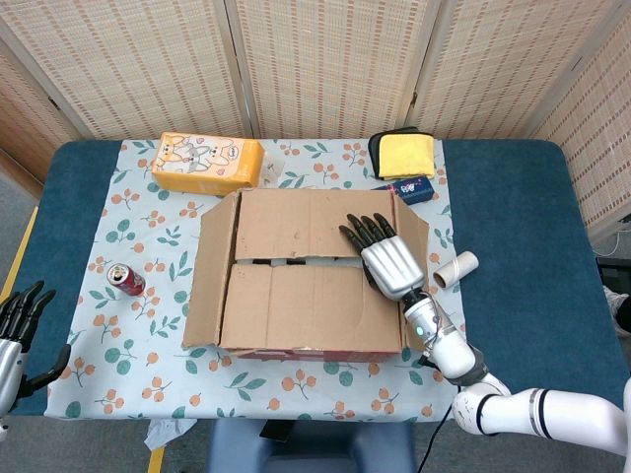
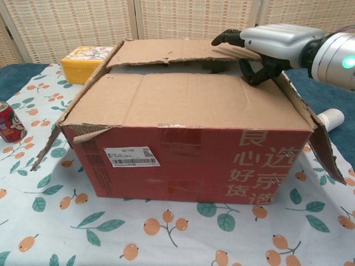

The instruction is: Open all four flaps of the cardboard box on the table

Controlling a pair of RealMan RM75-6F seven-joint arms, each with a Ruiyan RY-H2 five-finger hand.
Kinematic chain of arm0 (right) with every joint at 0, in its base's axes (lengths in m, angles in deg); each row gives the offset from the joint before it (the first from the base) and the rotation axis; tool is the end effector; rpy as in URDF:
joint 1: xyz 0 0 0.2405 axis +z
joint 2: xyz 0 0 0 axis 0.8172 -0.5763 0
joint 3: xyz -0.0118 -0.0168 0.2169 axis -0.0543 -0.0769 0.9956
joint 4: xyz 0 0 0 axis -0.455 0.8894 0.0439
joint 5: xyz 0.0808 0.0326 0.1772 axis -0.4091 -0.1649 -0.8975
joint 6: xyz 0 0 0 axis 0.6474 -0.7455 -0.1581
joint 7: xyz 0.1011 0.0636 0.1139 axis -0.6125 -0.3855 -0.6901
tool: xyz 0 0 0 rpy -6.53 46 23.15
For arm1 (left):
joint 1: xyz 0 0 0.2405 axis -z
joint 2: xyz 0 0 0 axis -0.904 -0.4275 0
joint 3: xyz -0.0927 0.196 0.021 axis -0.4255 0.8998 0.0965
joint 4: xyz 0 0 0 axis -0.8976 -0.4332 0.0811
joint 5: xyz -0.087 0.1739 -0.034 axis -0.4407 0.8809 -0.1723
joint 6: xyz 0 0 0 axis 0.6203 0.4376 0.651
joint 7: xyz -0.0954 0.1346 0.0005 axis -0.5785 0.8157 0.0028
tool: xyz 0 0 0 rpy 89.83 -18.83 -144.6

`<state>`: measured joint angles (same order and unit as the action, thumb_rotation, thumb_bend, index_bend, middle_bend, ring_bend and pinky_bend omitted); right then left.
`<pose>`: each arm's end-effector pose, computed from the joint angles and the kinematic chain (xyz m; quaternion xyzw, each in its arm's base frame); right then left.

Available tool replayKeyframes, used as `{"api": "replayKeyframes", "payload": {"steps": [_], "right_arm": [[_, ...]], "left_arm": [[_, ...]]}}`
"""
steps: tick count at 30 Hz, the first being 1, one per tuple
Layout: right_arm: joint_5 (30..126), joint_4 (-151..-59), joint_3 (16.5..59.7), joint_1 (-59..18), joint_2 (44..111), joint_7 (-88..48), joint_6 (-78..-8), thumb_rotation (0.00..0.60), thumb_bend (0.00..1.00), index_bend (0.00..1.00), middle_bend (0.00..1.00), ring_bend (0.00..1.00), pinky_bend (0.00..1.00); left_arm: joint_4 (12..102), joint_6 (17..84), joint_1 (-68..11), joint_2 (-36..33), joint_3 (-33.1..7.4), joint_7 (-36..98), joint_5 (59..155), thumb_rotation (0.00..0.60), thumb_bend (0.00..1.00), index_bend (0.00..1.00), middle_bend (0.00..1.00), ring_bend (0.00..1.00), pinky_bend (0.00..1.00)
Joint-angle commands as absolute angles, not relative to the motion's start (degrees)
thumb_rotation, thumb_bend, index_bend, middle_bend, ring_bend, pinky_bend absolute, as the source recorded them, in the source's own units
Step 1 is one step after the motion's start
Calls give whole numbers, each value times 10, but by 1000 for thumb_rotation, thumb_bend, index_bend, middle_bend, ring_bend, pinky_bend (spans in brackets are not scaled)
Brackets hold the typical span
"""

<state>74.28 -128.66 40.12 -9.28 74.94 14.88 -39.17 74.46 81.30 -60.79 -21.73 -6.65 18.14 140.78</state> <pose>-0.0753 -0.3352 0.0323 0.7551 -0.2946 0.3736 0.4511 -0.2512 0.1877 0.1756 -0.5802 -0.3618 -0.4981 0.5332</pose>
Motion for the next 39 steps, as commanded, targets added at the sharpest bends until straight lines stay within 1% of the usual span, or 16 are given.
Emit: {"api": "replayKeyframes", "payload": {"steps": [1, 13, 21, 31, 35, 39], "right_arm": [[742, -1282, 402, -92, 748, 149, -394, 600, 442, 0, 0, 0, 0], [750, -1277, 401, -91, 739, 145, -405, 600, 442, 0, 0, 0, 0], [762, -1261, 411, -81, 749, 164, -425, 600, 442, 0, 0, 0, 0], [779, -1266, 449, -67, 742, 153, -448, 600, 442, 0, 0, 0, 0], [769, -1261, 468, -55, 738, 151, -445, 600, 442, 0, 0, 0, 0], [743, -1233, 488, -37, 738, 154, -430, 600, 442, 0, 0, 0, 0]], "left_arm": [[745, 812, -608, -217, -66, 183, 1408, 600, 474, 0, 0, 0, 0], [746, 810, -606, -216, -68, 188, 1403, 600, 474, 0, 0, 0, 0], [748, 811, -607, -216, -67, 193, 1404, 600, 474, 0, 0, 0, 0], [746, 808, -607, -217, -69, 184, 1397, 600, 474, 0, 0, 0, 0], [743, 802, -605, -217, -72, 178, 1388, 600, 474, 0, 0, 0, 0], [741, 796, -604, -218, -73, 177, 1382, 600, 474, 0, 0, 0, 0]]}}
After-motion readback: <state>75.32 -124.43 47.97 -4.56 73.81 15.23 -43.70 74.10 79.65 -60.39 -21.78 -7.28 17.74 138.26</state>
